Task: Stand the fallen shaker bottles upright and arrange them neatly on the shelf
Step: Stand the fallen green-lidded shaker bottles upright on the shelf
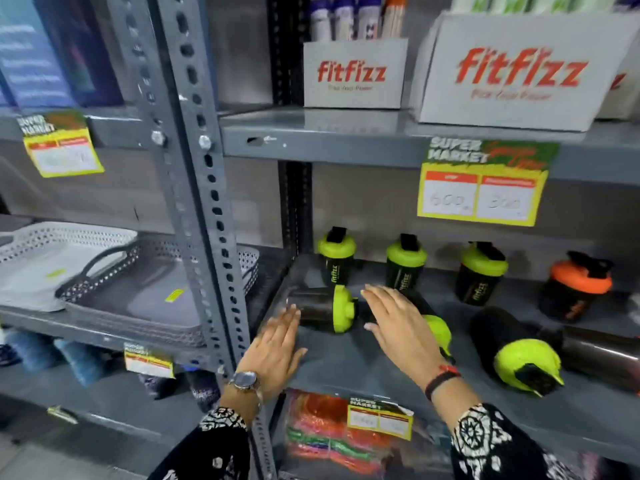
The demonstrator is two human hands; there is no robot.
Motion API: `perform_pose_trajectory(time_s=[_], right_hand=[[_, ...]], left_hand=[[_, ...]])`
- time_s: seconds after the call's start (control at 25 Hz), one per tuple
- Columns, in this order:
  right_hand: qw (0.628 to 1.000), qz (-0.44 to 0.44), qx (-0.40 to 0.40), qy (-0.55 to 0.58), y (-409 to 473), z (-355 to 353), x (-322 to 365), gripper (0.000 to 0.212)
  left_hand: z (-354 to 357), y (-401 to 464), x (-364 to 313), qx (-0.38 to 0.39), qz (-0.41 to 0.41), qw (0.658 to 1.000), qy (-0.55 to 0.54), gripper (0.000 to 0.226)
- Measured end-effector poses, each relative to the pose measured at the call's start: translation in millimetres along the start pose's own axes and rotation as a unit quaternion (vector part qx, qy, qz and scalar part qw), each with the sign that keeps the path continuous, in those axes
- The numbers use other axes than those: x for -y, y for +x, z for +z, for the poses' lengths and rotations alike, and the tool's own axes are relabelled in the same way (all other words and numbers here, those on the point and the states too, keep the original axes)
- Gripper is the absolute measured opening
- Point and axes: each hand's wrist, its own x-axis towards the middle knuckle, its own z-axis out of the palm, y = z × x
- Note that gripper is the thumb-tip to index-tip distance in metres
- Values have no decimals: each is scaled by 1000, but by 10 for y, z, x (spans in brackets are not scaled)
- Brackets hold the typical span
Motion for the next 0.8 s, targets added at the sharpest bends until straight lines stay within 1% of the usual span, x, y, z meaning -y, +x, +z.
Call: perform_pose_trajectory(time_s=[0.04,0.08,0.12,0.16,0.2,0.24,0.28,0.32,0.36,0.44,0.48,0.52,0.56,0.6,0.64,0.68,0.72,0.76,0.8], right_hand=[[1000,13,-2,18,108,112,0,70],[999,17,2,42,168,161,2,72],[997,25,15,70,216,213,-15,72],[994,37,45,89,271,203,-16,70],[992,38,67,99,319,244,-29,68],[991,41,86,98,344,289,-46,66],[990,42,99,92,367,337,-68,64],[989,43,107,89,382,351,-69,62],[990,43,106,88,383,392,-80,60],[988,45,112,100,391,437,-70,58],[987,46,111,108,393,444,-51,57],[987,47,107,109,395,446,-36,55],[988,47,102,103,394,446,-24,53],[990,41,93,95,390,442,-15,49],[992,33,82,90,389,446,-20,47],[993,32,74,90,393,428,-26,44],[993,33,66,96,411,401,-36,43],[993,33,54,99,445,359,-45,42],[994,28,38,98,498,313,-51,41]], left_hand=[[118,36,31,-53,-6,998,-13,79],[98,72,8,-46,-17,998,-44,88],[192,73,1,-38,-12,998,-58,90],[224,63,-20,18,-30,997,-62,83],[313,84,-35,48,-27,996,-65,75],[415,124,-15,37,-41,994,-94,73],[483,165,18,43,-60,993,-97,78],[480,175,16,137,-90,982,-94,84],[555,172,4,90,-103,988,-76,92],[661,165,-25,17,-89,992,-90,118],[648,146,-11,54,-101,988,-102,123],[650,153,-4,63,-97,986,-119,119],[661,178,16,52,-79,990,-108,108],[664,190,5,42,-86,992,-78,99],[656,179,-6,32,-93,992,-82,97],[656,170,-16,7,-94,990,-109,102],[654,140,-7,21,-95,986,-138,112],[672,119,0,43,-98,983,-147,115],[630,124,-12,54,-96,983,-145,111]])
